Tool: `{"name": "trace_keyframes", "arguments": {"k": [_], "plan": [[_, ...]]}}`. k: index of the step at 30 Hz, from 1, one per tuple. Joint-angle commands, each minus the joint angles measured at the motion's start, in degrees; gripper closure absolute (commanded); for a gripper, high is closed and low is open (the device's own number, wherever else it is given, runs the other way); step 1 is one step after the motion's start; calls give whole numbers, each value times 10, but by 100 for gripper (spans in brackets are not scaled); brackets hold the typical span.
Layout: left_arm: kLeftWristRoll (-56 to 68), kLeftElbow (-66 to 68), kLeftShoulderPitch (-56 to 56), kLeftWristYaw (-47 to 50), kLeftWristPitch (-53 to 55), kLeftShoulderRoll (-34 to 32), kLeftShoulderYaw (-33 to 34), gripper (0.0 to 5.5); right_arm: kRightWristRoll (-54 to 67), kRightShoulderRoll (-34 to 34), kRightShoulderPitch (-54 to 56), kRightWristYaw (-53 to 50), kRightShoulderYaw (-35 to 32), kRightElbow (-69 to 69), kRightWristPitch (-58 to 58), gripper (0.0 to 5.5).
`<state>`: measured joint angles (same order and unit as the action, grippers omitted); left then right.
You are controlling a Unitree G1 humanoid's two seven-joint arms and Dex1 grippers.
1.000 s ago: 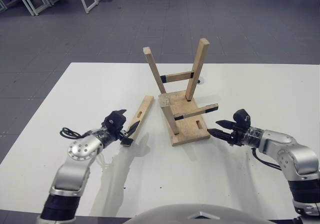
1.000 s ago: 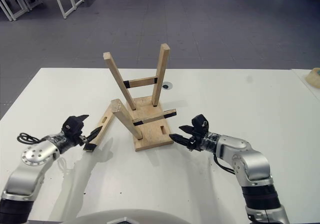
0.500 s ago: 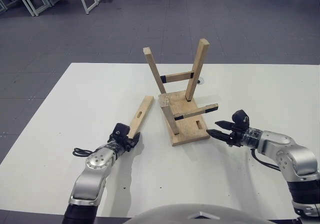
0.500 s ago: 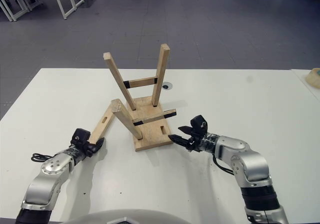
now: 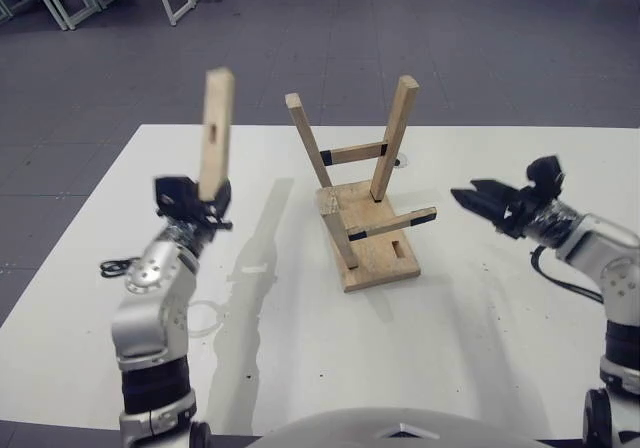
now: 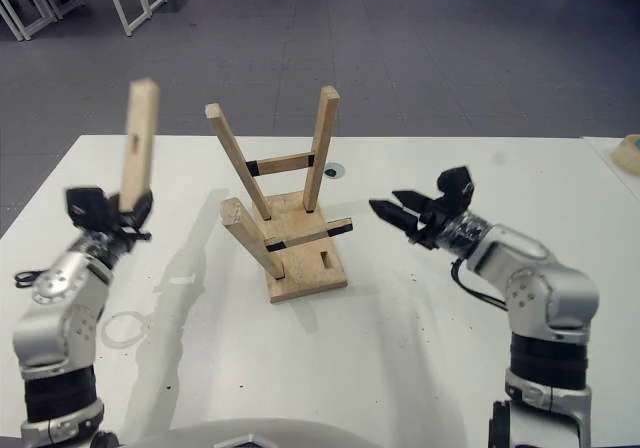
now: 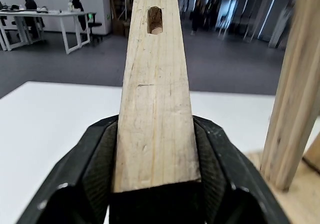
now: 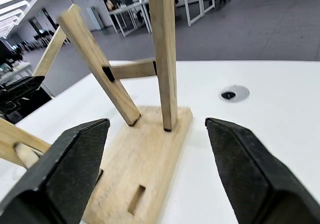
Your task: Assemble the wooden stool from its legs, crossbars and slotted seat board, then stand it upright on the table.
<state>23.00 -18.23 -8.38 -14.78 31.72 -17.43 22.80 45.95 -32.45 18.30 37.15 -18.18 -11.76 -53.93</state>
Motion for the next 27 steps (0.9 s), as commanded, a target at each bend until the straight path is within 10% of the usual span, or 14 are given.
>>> {"name": "trace_keyframes", "arguments": {"k": [1,13,27], "plan": [[158,-24,-79,-85,65,-50,32,346,143,20,74,-42,-54,-26,-71,129],[730,-94,-157,-31,254,-139,-38,346,535,141,216,-265,50,38,-95,53],[794,-78,-128,-22,221,-202,-94,346,562,105,228,-162,101,31,-96,53]]}}
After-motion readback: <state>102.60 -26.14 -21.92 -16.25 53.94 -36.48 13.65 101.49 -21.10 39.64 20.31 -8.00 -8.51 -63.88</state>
